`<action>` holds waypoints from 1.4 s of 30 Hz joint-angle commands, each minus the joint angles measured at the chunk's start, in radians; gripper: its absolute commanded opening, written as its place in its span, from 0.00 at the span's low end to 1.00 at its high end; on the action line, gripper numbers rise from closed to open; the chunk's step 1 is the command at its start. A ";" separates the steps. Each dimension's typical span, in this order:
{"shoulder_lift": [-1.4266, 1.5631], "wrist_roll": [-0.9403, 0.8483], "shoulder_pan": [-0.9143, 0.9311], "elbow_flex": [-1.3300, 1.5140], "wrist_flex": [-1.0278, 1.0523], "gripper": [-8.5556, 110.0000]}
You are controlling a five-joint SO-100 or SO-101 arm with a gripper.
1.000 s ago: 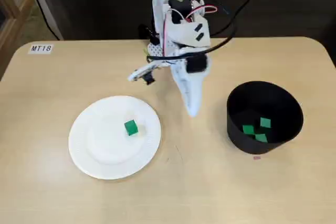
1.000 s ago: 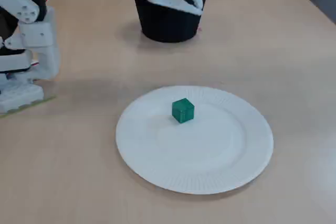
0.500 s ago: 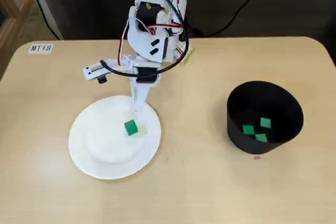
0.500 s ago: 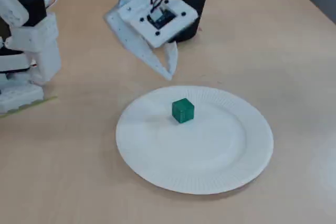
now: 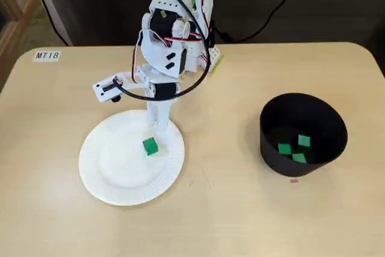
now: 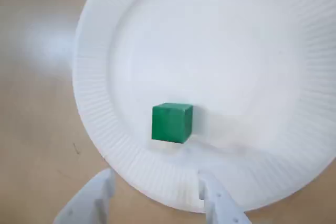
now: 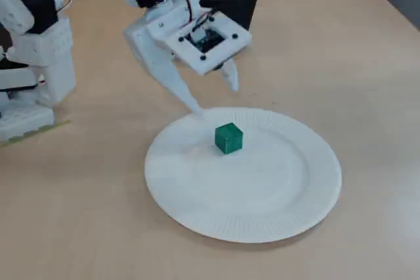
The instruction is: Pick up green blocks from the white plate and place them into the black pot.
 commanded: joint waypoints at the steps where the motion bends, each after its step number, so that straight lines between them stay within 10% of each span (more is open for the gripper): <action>1: -0.026 -0.008 0.009 -0.038 -0.021 0.27; 26: -0.411 -0.008 0.028 -0.192 -0.153 0.26; 42: -0.417 0.080 0.017 -0.227 -0.187 0.05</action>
